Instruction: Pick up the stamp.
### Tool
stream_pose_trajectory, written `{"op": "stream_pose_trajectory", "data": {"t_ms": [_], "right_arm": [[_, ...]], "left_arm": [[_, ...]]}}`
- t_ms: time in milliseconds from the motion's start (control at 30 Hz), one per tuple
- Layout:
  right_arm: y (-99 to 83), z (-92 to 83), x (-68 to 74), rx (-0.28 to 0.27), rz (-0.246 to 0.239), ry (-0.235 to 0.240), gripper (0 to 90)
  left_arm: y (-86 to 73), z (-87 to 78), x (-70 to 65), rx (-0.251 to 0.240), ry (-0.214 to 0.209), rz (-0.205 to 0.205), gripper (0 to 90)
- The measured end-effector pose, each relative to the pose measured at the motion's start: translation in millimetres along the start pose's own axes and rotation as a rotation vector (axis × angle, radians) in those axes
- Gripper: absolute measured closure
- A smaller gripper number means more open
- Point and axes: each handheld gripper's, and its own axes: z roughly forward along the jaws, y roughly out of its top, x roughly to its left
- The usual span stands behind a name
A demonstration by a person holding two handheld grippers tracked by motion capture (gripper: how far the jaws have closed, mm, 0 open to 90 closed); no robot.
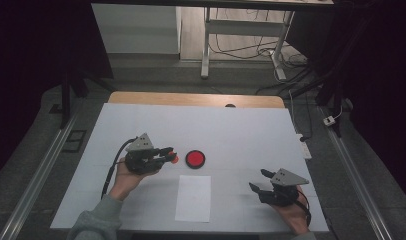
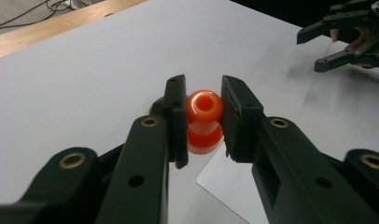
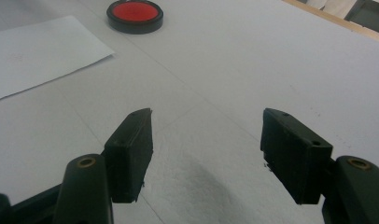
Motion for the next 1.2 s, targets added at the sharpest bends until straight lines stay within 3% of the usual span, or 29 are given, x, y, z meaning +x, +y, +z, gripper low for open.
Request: {"op": "stream_pose_trajectory", "data": {"t_ms": [900, 1200], "right_arm": [[1.5, 2.3, 2.3, -0.009, 0.006, 0.005, 33.8], [2.4, 1.5, 3.7, -0.011, 0.001, 0.003, 33.8]], "left_arm": [[5.1, 12.5, -28.5, 0.012, -0.112, 0.028, 72.6], [3.6, 20.3, -41.3, 0.045, -0.146, 0.053, 72.5]]}}
